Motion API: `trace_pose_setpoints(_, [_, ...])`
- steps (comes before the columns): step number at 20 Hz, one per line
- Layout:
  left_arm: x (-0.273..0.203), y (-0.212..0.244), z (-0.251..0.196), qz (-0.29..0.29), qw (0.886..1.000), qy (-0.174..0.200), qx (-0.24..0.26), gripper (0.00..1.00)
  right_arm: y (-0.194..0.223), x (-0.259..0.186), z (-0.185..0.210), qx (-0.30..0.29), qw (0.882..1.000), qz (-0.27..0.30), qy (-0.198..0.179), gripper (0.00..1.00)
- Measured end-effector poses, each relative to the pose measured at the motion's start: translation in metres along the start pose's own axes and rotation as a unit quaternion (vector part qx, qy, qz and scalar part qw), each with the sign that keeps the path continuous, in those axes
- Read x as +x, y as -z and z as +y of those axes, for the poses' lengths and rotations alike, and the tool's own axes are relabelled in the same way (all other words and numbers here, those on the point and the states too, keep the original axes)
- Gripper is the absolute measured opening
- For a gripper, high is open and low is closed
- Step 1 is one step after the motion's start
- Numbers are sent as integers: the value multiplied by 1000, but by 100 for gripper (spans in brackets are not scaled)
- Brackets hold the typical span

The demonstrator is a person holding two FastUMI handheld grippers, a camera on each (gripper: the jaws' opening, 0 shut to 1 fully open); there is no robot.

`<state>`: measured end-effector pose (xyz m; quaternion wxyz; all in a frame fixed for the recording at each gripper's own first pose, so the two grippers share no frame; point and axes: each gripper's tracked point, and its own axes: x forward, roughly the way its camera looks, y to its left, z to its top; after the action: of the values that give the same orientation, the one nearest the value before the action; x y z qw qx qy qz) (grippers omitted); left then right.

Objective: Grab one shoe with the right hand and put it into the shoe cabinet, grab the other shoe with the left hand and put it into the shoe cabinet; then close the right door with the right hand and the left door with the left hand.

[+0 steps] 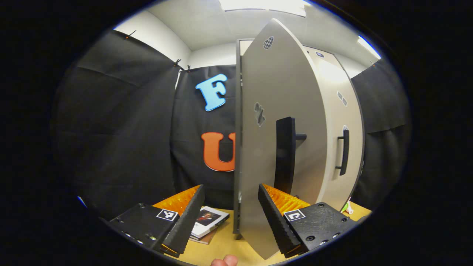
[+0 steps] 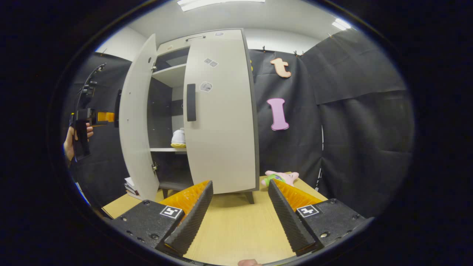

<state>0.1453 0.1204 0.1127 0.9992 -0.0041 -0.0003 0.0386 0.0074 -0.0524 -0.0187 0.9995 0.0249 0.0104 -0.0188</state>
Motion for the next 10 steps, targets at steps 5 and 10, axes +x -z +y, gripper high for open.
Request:
trace_pose_setpoints(5, [23, 1, -37, -8, 1000, 9, -5, 91, 0, -8, -23, 5, 1000, 1, 23, 93])
trace_pose_setpoints(10, [6, -5, -32, -27, 1000, -2, -3, 92, 1, -11, -34, 12, 999, 0, 35, 93])
